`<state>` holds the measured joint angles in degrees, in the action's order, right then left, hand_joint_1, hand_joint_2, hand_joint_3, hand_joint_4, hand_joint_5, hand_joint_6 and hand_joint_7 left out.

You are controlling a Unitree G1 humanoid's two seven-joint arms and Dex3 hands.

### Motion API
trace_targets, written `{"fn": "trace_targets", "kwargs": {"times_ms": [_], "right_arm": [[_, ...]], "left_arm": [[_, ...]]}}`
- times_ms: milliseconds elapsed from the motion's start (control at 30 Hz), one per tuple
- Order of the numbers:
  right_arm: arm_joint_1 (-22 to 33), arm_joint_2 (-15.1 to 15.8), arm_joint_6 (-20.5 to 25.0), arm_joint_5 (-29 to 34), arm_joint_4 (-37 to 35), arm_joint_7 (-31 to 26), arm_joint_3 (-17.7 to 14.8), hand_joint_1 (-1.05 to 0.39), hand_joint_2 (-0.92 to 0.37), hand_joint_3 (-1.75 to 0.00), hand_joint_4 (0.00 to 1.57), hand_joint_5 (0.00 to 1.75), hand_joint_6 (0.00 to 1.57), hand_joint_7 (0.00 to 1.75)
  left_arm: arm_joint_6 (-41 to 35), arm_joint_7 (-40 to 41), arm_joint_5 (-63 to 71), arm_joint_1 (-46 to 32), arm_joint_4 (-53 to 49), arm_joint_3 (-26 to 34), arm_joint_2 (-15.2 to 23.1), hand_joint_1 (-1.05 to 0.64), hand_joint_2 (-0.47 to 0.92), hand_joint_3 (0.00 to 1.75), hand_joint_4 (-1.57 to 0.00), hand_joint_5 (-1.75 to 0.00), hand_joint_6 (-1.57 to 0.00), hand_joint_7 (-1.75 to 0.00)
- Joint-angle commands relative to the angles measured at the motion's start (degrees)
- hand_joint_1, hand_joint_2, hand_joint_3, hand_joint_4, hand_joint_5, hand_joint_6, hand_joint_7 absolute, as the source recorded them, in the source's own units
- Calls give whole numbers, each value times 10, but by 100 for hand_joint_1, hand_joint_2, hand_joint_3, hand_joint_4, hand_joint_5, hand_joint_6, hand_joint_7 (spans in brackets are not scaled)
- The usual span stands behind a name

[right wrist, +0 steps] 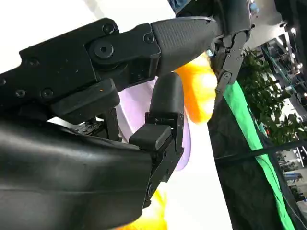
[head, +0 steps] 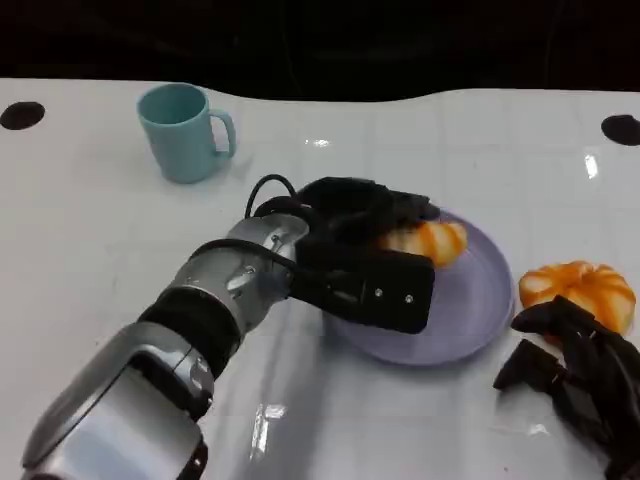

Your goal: Grasp the bread from the table and place it into the plate.

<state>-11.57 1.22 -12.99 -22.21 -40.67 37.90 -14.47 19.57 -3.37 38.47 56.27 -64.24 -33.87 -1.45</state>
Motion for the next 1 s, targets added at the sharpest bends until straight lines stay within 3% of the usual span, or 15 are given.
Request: {"fn": "trace_targets", "kwargs": {"times_ms": [33, 500, 800, 1000], "right_arm": [[10, 4, 4, 1, -3, -7, 0, -53, -92, -23, 65, 157, 61, 124], [14, 4, 5, 0, 2, -6, 1, -53, -92, -21, 63, 156, 60, 123], [10, 2, -3, -3, -8, -1, -4, -53, -92, -21, 64, 157, 62, 122], [2, 3, -7, -6, -25, 7, -8, -54, -92, -20, 66, 156, 63, 121]], "left_arm": [[2, 11, 12, 18, 5, -6, 14, -93, 92, 74, -1, -21, -16, -2], [51, 13, -39, -14, 38, 44, 49, -88, 92, 70, -7, -31, -22, -4], [93, -73, -163, -77, 91, 131, 75, -87, 92, 63, -9, -35, -23, -4], [117, -159, -319, -154, 149, 222, 60, -82, 92, 54, -15, -43, -29, -5]]}}
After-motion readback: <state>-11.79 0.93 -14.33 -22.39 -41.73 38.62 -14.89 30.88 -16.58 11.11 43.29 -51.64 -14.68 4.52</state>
